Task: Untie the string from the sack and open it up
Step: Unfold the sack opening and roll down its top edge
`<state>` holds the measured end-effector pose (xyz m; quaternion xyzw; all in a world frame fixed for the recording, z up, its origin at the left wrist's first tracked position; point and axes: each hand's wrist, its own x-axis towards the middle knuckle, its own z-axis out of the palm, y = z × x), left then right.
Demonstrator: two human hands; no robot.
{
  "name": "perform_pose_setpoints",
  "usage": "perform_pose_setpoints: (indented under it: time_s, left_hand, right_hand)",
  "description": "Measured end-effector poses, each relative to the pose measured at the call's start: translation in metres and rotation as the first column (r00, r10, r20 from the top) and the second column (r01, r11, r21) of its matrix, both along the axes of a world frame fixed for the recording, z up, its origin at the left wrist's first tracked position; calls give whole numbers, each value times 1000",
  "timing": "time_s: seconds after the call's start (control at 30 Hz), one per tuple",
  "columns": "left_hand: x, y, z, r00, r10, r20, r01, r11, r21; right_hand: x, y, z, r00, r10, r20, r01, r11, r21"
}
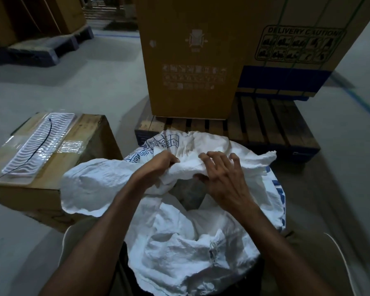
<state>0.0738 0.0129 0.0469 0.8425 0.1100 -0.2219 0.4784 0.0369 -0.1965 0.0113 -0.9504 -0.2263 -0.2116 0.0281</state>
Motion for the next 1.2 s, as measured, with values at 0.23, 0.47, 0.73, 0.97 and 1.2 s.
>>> perform_pose_setpoints:
  time_s: [0.23, 0.47, 0.73, 0.97, 1.2]
  left_hand:
    - [-17, -3, -17, 719, -532, 448, 276, 809, 518]
    - [-21, -19, -33, 475, -616, 628, 199, 771, 605]
    - [-2, -19, -17, 912, 17, 411, 8, 998, -61]
    - [-1, -24, -12, 956, -4, 293, 60, 982, -181]
    - [-10, -29, -26, 476, -585, 656, 144, 788, 599]
  right_hand:
    - [12, -7, 3, 985, 113, -132, -100, 990, 102]
    - [28, -14, 15, 850, 180, -495, 86, 880, 467]
    - [22, -17, 12, 996, -91, 23, 86, 985, 146]
    - [26, -18, 5, 999, -27, -18, 32, 923, 383]
    - [25, -23, 18, 953, 164, -256, 48, 750, 659]
